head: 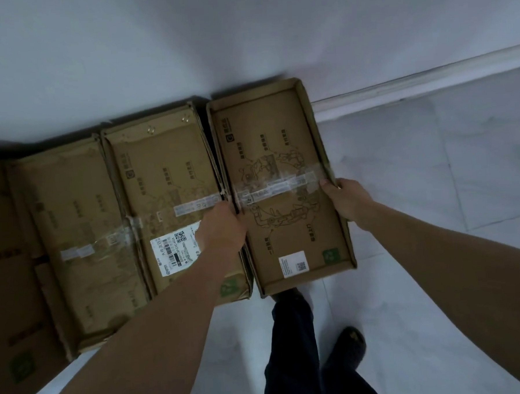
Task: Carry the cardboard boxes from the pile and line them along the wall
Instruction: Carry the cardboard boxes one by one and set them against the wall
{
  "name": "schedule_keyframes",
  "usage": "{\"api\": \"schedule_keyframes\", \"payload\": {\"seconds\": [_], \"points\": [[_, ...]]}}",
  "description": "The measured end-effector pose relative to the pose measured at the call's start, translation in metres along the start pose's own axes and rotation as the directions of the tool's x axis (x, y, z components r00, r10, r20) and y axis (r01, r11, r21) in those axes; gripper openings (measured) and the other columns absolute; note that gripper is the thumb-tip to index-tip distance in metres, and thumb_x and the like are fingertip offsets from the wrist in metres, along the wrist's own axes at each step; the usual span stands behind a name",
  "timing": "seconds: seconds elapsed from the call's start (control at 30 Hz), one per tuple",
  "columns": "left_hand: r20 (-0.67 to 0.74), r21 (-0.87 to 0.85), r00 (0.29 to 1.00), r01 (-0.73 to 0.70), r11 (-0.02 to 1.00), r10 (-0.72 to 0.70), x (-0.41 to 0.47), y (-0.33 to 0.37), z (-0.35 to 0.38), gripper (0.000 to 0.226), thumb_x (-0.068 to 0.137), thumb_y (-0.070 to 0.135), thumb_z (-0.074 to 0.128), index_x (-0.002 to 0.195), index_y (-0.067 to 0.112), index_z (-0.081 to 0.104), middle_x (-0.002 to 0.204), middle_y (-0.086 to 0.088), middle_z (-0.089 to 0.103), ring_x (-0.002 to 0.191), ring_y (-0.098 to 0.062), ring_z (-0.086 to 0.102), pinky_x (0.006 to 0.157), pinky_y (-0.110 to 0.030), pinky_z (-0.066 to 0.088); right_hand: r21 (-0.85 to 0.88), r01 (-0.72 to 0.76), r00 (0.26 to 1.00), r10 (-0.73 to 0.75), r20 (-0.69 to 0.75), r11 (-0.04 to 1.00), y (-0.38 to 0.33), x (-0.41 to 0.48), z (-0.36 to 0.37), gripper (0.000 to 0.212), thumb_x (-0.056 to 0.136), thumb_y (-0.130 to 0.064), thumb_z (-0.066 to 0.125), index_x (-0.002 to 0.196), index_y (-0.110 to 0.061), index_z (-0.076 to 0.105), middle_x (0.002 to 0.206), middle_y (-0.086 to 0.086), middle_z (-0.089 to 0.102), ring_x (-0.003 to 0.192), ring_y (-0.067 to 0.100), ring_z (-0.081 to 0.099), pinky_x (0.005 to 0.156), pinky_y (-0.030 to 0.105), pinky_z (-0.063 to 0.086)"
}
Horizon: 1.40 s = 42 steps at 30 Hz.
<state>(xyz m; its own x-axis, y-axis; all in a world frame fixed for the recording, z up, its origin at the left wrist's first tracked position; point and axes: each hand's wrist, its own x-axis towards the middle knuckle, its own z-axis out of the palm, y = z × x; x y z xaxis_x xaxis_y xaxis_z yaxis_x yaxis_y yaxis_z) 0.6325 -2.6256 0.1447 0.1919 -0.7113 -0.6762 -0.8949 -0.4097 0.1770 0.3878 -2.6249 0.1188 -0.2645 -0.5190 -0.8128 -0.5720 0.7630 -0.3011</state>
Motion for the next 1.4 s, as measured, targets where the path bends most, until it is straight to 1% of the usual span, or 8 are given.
{"api": "schedule_keyframes", "payload": {"seconds": [0.17, 0.27, 0.33, 0.4, 0.5, 0.67, 1.0, 1.4], "points": [[0.111, 0.127, 0.993, 0.011, 0.992, -0.025, -0.041, -0.009, 0.001, 0.042, 0.088, 0.052, 0.054, 0.093, 0.010, 0.058, 0.076, -0.005, 0.064, 0.069, -0.024, 0.064, 0.064, -0.035, 0.054, 0.030, 0.042, 0.999, -0.042, 0.000, 0.999, 0.020, -0.058, -0.038, 0.064, 0.098, -0.048, 0.052, 0.152, -0.019, 0.034, 0.154, 0.006, 0.039, 0.132, 0.026, 0.046, 0.104, 0.035, 0.038], [0.186, 0.057, 0.982, -0.036, 0.998, 0.024, -0.096, 0.002, 0.004, 0.033, 0.088, 0.033, 0.055, 0.074, 0.003, 0.060, 0.070, -0.016, 0.062, 0.063, -0.026, 0.061, 0.059, -0.033, 0.054, 0.115, -0.024, 0.999, 0.026, -0.021, 0.993, 0.064, -0.106, -0.061, 0.056, 0.096, -0.046, 0.056, 0.143, -0.016, 0.049, 0.141, 0.008, 0.052, 0.122, 0.029, 0.056, 0.102, 0.040, 0.045], [0.285, 0.019, 0.956, -0.077, 0.997, 0.069, -0.144, 0.020, 0.010, 0.032, 0.092, 0.023, 0.055, 0.078, -0.005, 0.062, 0.080, -0.029, 0.060, 0.072, -0.030, 0.063, 0.049, -0.025, 0.036, 0.196, -0.093, 0.995, 0.100, -0.025, 0.976, 0.105, -0.144, -0.078, 0.046, 0.095, -0.042, 0.059, 0.129, -0.011, 0.060, 0.122, 0.011, 0.065, 0.109, 0.032, 0.064, 0.093, 0.044, 0.051], [0.345, 0.014, 0.932, -0.124, 0.992, 0.111, -0.198, 0.042, 0.023, 0.029, 0.094, 0.021, 0.055, 0.070, 0.004, 0.053, 0.067, -0.015, 0.050, 0.063, -0.019, 0.054, 0.048, -0.024, 0.027, 0.265, -0.164, 0.985, 0.174, -0.015, 0.950, 0.151, -0.190, -0.096, 0.037, 0.095, -0.037, 0.060, 0.115, -0.006, 0.066, 0.101, 0.013, 0.070, 0.098, 0.035, 0.068, 0.086, 0.046, 0.055], [0.343, 0.044, 0.913, -0.249, 0.967, 0.220, -0.279, 0.083, 0.058, 0.035, 0.094, 0.018, 0.054, 0.062, 0.016, 0.038, 0.064, 0.002, 0.042, 0.068, -0.017, 0.052, 0.054, -0.022, 0.031, 0.356, -0.199, 0.971, 0.232, -0.052, 0.913, 0.232, -0.267, -0.125, 0.032, 0.097, -0.035, 0.059, 0.110, -0.008, 0.067, 0.096, 0.016, 0.071, 0.092, 0.034, 0.070, 0.081, 0.043, 0.057], [0.406, 0.097, 0.834, -0.446, 0.890, 0.374, -0.377, 0.150, 0.107, 0.018, 0.091, 0.024, 0.057, 0.083, 0.010, 0.050, 0.091, -0.014, 0.065, 0.088, -0.030, 0.061, 0.073, -0.033, 0.045, 0.408, -0.161, 0.973, 0.213, -0.085, 0.899, 0.334, -0.347, -0.145, 0.030, 0.096, -0.034, 0.060, 0.108, -0.008, 0.069, 0.096, 0.018, 0.073, 0.092, 0.033, 0.071, 0.075, 0.039, 0.057], [0.581, 0.234, 0.504, -0.855, 0.462, 0.638, -0.621, 0.354, 0.209, 0.014, 0.087, 0.027, 0.063, 0.090, 0.014, 0.061, 0.094, -0.013, 0.070, 0.091, -0.031, 0.068, 0.079, -0.035, 0.055, 0.764, -0.182, 0.767, 0.576, -0.283, 0.619, 0.621, -0.541, -0.233, 0.030, 0.093, -0.033, 0.062, 0.104, -0.006, 0.069, 0.092, 0.017, 0.073, 0.088, 0.033, 0.072, 0.074, 0.039, 0.058], [0.815, 0.272, 0.190, -0.960, -0.071, 0.548, -0.851, 0.550, 0.383, 0.020, 0.093, 0.027, 0.059, 0.102, 0.008, 0.060, 0.100, -0.017, 0.069, 0.086, -0.029, 0.068, 0.069, -0.032, 0.052, 0.979, -0.062, 0.500, 0.855, -0.138, 0.194, 0.874, -0.680, -0.283, 0.033, 0.093, -0.029, 0.066, 0.114, -0.004, 0.063, 0.097, 0.013, 0.069, 0.074, 0.024, 0.067, 0.061, 0.030, 0.050]]}}
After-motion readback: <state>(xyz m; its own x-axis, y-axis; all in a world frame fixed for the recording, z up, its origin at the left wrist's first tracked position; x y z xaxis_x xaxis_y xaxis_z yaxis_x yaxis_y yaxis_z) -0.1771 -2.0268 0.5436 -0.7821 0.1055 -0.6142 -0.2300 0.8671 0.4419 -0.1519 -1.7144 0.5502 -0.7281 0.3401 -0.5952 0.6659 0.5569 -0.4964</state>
